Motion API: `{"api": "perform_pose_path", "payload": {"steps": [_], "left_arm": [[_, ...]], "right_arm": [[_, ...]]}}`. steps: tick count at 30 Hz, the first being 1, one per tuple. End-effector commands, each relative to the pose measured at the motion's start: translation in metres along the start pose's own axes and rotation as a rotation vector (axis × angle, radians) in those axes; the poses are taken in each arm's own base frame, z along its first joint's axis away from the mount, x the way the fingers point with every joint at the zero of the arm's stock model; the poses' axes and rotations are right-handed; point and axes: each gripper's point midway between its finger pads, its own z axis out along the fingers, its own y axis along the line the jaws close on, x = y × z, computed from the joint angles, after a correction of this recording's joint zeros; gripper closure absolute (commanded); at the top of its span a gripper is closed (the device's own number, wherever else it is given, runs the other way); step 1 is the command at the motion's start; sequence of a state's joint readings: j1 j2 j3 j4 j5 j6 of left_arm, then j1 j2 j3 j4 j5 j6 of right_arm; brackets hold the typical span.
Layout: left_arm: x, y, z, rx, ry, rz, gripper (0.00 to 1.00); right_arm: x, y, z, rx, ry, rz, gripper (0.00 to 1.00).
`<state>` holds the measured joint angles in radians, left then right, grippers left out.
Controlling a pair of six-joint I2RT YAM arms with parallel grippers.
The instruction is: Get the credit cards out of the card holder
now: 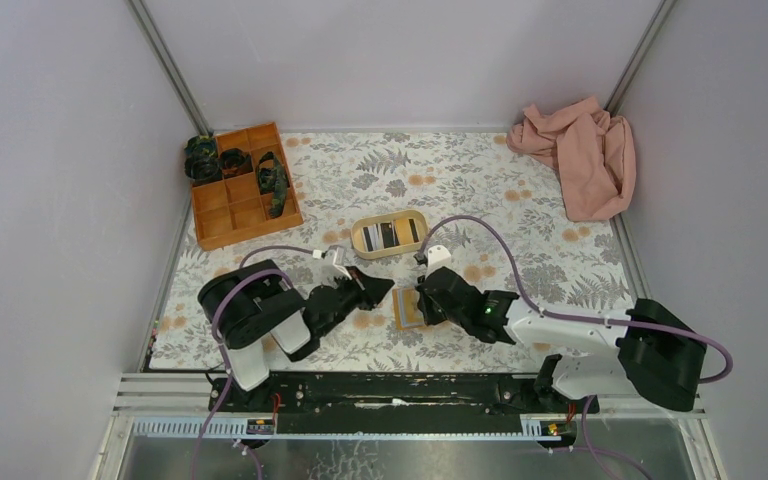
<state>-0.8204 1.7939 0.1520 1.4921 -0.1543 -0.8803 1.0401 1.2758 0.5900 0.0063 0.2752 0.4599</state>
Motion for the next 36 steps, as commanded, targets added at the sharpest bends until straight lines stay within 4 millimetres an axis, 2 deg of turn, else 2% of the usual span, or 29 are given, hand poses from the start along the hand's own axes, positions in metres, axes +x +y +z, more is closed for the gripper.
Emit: {"api": "perform_pose_path", "payload": {"steps": [1,5,9,13,17,20,24,30,36], "left_arm": [[0.000,-0.037,0.012,0.110,0.027,-0.008,0.91],[0.011,-0.052,0.029,0.120,0.090,-0.015,0.91],[0.032,-0.039,0.041,0.029,0.165,-0.005,0.94],[0.044,-0.027,0.038,-0.024,0.210,-0.029,0.97],[0.051,-0.017,0.027,-0.082,0.234,-0.043,0.98],[0.054,-0.016,0.019,-0.090,0.244,-0.053,1.00],[0.065,-0.028,0.018,-0.050,0.279,-0.077,1.00],[0.080,-0.056,0.023,0.052,0.319,-0.139,1.00],[0.098,-0.064,0.025,0.073,0.359,-0.159,1.00]], "right_arm": [[-0.018,0.011,-0.009,-0.102,-0.071,0.056,1.00],[-0.017,0.009,-0.014,-0.146,-0.080,0.093,1.00],[-0.017,0.008,-0.019,-0.167,-0.092,0.115,1.00],[-0.017,0.007,-0.020,-0.178,-0.094,0.115,1.00],[-0.017,0.007,-0.020,-0.181,-0.098,0.119,1.00],[-0.017,0.007,-0.019,-0.183,-0.096,0.119,1.00],[-0.014,0.008,-0.017,-0.195,-0.089,0.124,1.00],[-0.009,0.007,-0.014,-0.189,-0.075,0.122,1.00],[-0.007,0.006,-0.015,-0.188,-0.076,0.120,0.99]]}}
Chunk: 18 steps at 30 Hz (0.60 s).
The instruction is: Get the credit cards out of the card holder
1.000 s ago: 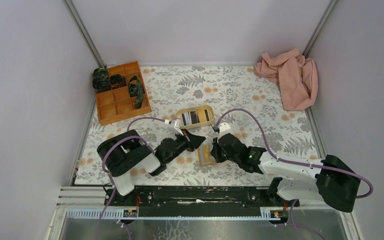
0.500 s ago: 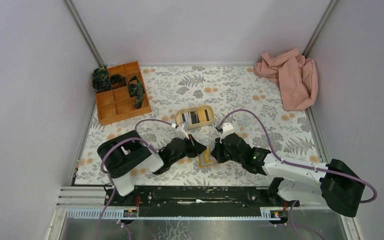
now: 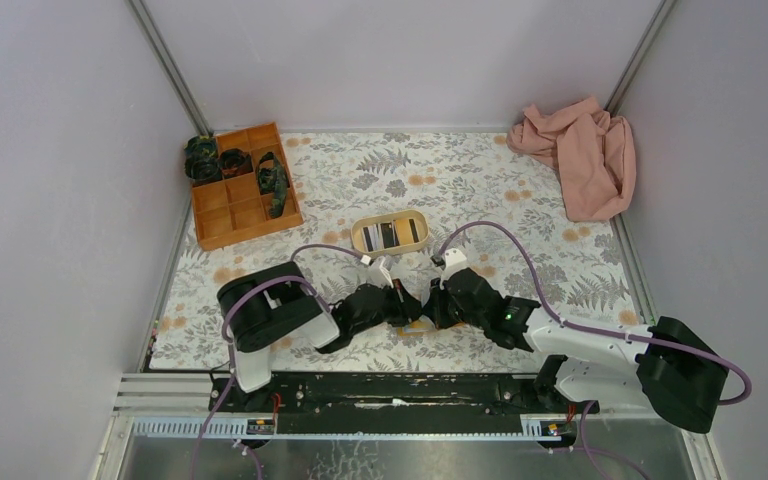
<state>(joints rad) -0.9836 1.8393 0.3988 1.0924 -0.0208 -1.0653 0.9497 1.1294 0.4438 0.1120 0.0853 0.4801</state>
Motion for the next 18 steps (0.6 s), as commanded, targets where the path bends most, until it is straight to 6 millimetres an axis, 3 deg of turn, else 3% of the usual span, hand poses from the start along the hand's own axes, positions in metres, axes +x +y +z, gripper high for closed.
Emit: {"api": "perform_pose_path", "payload": {"steps": [1,5,7,14,18], "left_arm": [[0.008,-0.020,0.007,0.074,0.016,-0.023,1.00],[0.011,-0.016,0.006,0.064,0.019,-0.028,1.00],[0.011,-0.015,0.005,0.061,0.019,-0.028,1.00],[0.009,-0.017,0.005,0.060,0.015,-0.028,1.00],[0.010,-0.025,0.003,0.072,0.024,-0.024,1.00]], "right_arm": [[-0.017,0.009,-0.001,-0.036,-0.059,0.019,0.95],[-0.021,0.006,-0.007,-0.021,-0.082,0.020,0.56],[-0.028,0.002,-0.013,0.002,-0.118,0.026,0.48],[-0.043,-0.014,-0.034,0.086,-0.191,0.017,0.46],[-0.042,-0.028,-0.039,0.146,-0.205,0.014,0.47]]}}
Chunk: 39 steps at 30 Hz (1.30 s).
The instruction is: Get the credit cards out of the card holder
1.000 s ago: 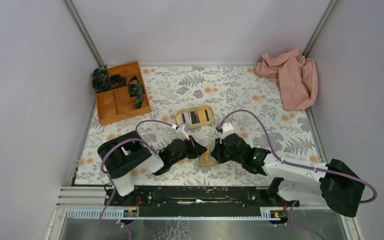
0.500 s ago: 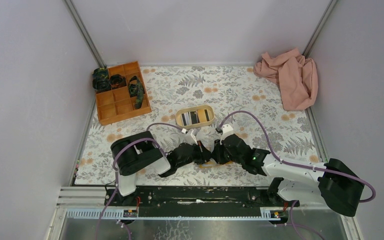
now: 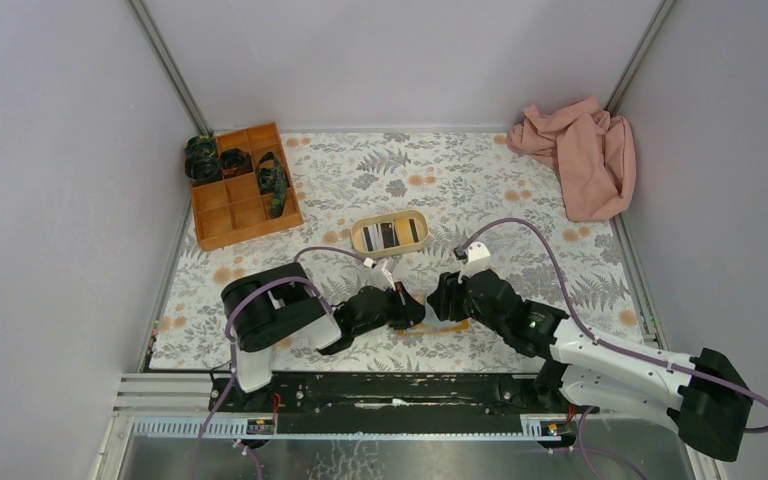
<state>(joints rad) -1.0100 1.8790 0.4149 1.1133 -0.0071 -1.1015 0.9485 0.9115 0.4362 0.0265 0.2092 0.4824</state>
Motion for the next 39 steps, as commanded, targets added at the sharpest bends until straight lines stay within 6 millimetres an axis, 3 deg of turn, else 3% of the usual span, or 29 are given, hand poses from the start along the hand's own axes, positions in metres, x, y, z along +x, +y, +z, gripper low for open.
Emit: {"api": "perform_pose_path", "payload": {"steps": [1,5,8,10,16,20,31,36,39], "left_arm": [[-0.003,-0.025,-0.002,0.062,-0.010,0.007,1.00],[-0.005,-0.033,-0.007,0.054,-0.018,0.027,1.00],[-0.007,-0.033,-0.011,0.038,-0.024,0.041,1.00],[-0.008,-0.034,-0.012,0.033,-0.029,0.048,1.00],[-0.001,-0.029,-0.004,0.017,-0.008,0.056,1.00],[0.004,-0.029,0.003,0.037,0.001,0.036,1.00],[0.004,-0.027,0.003,0.029,0.003,0.040,1.00],[0.007,-0.028,0.007,0.038,0.013,0.035,1.00],[0.006,-0.030,0.009,0.043,0.014,0.033,1.00]], "right_arm": [[-0.005,-0.023,-0.004,0.112,-0.032,-0.017,0.47],[0.008,-0.026,-0.001,0.123,0.017,-0.021,0.56],[0.018,-0.028,0.001,0.125,0.047,-0.012,0.75],[0.023,-0.028,0.001,0.116,0.054,-0.003,0.80],[0.016,-0.032,-0.008,0.126,0.013,0.006,0.91],[0.012,-0.034,-0.013,0.132,-0.003,-0.003,0.96],[0.039,-0.045,-0.007,0.155,0.064,-0.005,1.00],[0.051,-0.040,-0.001,0.118,0.094,0.007,1.00],[0.050,-0.027,0.001,0.060,0.105,0.032,1.00]]}}
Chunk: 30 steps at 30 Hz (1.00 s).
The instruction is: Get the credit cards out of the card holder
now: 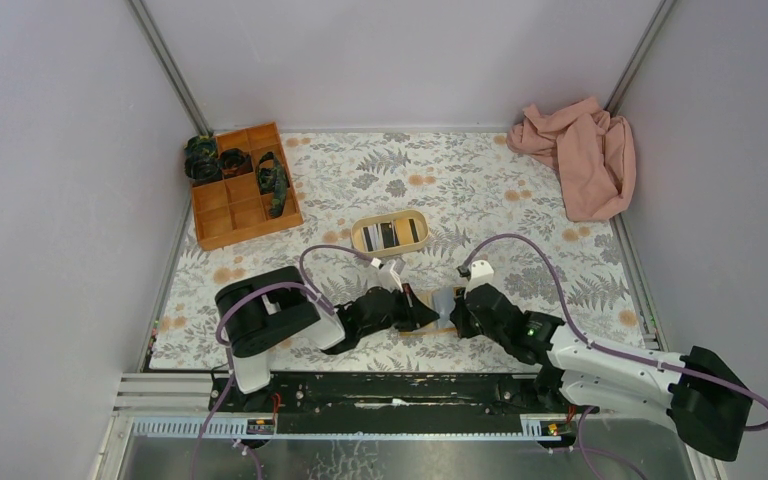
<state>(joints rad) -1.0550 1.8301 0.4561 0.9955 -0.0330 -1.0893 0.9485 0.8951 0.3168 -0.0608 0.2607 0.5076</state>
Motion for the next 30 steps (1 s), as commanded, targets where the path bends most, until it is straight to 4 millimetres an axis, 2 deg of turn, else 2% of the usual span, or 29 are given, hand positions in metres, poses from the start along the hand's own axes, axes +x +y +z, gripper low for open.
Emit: {"api": "perform_pose_path", "payload": {"steps": [1,6,13,17,24,30], "left_arm": [[-0.004,-0.018,0.006,0.061,-0.014,0.006,1.00],[-0.004,-0.021,0.007,0.062,-0.008,0.009,1.00],[-0.002,-0.022,0.008,0.067,-0.004,0.007,1.00],[0.000,-0.023,0.008,0.070,0.001,0.007,1.00],[-0.001,-0.021,0.004,0.067,-0.007,0.008,1.00],[0.001,-0.032,0.005,0.078,-0.002,0.029,1.00]], "right_arm": [[-0.013,0.025,0.001,-0.109,-0.032,0.058,1.00],[-0.018,0.038,0.000,-0.175,-0.053,0.075,1.00],[0.004,0.036,0.010,-0.165,0.026,0.069,1.00],[0.004,0.032,0.012,-0.141,0.025,0.069,1.00],[-0.026,0.018,-0.008,-0.062,-0.066,0.042,1.00],[-0.048,0.007,-0.031,-0.020,-0.150,0.046,1.00]]}}
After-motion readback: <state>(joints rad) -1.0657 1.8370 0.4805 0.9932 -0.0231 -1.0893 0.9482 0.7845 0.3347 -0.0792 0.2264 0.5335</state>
